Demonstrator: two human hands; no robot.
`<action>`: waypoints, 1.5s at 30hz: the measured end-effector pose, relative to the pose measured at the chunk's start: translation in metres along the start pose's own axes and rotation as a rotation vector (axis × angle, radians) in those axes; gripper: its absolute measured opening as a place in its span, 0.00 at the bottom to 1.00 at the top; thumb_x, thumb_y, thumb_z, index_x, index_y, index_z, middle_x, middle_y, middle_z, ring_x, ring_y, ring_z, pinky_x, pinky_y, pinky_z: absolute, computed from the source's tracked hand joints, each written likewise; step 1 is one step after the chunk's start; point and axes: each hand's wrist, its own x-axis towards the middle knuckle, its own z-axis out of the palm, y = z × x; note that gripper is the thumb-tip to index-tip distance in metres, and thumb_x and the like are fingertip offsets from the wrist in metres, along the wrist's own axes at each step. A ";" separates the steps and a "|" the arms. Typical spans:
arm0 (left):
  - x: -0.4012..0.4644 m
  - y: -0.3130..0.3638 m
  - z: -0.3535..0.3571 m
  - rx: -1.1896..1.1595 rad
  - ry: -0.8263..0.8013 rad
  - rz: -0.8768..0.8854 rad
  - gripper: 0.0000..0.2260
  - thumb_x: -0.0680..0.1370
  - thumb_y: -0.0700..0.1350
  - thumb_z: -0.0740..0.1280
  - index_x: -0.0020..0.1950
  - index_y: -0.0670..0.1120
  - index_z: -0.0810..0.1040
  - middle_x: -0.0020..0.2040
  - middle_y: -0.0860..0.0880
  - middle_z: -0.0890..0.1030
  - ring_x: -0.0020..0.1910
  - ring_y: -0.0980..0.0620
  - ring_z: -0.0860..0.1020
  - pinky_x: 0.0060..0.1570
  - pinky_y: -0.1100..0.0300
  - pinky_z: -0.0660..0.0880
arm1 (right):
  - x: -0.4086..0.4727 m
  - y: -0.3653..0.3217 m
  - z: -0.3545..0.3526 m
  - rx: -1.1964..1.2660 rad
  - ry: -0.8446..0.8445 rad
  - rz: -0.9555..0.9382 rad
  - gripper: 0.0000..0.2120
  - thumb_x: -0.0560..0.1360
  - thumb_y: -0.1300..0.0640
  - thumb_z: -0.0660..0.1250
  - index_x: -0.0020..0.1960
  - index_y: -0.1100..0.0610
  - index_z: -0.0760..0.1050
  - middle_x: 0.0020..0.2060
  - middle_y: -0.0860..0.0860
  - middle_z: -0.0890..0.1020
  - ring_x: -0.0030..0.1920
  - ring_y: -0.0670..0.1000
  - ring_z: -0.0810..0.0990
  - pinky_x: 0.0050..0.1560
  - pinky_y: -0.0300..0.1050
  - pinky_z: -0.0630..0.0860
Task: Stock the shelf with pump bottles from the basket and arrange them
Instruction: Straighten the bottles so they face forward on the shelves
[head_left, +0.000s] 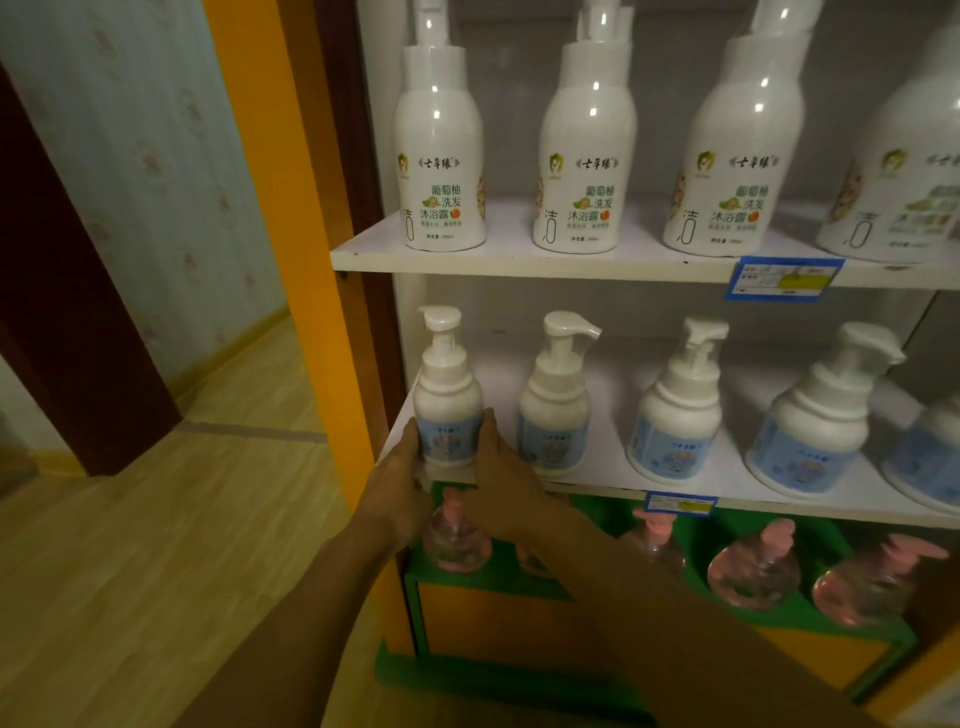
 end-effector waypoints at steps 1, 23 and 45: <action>-0.004 0.001 0.002 -0.026 0.017 -0.011 0.39 0.71 0.27 0.62 0.76 0.51 0.50 0.72 0.48 0.66 0.67 0.46 0.69 0.56 0.53 0.73 | -0.003 0.000 0.002 0.043 0.020 0.001 0.46 0.76 0.57 0.66 0.76 0.58 0.32 0.78 0.54 0.48 0.76 0.55 0.53 0.76 0.51 0.53; -0.021 0.069 0.088 -0.153 -0.018 -0.010 0.31 0.75 0.39 0.66 0.75 0.46 0.56 0.72 0.48 0.68 0.71 0.50 0.67 0.70 0.53 0.65 | -0.061 0.081 -0.023 0.079 0.437 -0.019 0.32 0.73 0.62 0.63 0.74 0.60 0.56 0.66 0.59 0.72 0.65 0.58 0.71 0.68 0.57 0.68; -0.031 0.131 0.157 -0.111 0.191 0.161 0.17 0.75 0.43 0.61 0.62 0.56 0.69 0.58 0.61 0.75 0.56 0.71 0.71 0.58 0.75 0.66 | -0.137 0.124 -0.084 0.107 0.808 -0.007 0.23 0.74 0.68 0.65 0.67 0.61 0.70 0.62 0.57 0.77 0.63 0.55 0.74 0.64 0.42 0.67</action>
